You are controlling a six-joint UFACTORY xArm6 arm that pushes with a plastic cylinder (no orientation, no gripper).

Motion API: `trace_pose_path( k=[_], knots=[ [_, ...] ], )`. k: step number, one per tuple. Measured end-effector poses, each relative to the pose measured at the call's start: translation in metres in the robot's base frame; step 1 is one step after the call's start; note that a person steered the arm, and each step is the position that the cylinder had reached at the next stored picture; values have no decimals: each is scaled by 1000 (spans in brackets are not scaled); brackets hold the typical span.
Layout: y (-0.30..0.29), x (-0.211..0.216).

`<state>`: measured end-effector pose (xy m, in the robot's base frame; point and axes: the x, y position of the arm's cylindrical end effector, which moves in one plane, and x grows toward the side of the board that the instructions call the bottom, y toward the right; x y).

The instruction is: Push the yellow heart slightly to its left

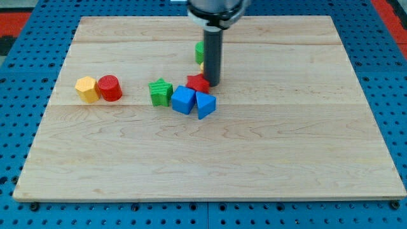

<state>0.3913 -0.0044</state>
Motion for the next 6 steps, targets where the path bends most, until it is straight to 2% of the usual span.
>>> trace_pose_path(
  k=[1, 2, 3, 6],
  knots=[
    [11, 0],
    [79, 8],
    [80, -14],
    [27, -24]
  ],
)
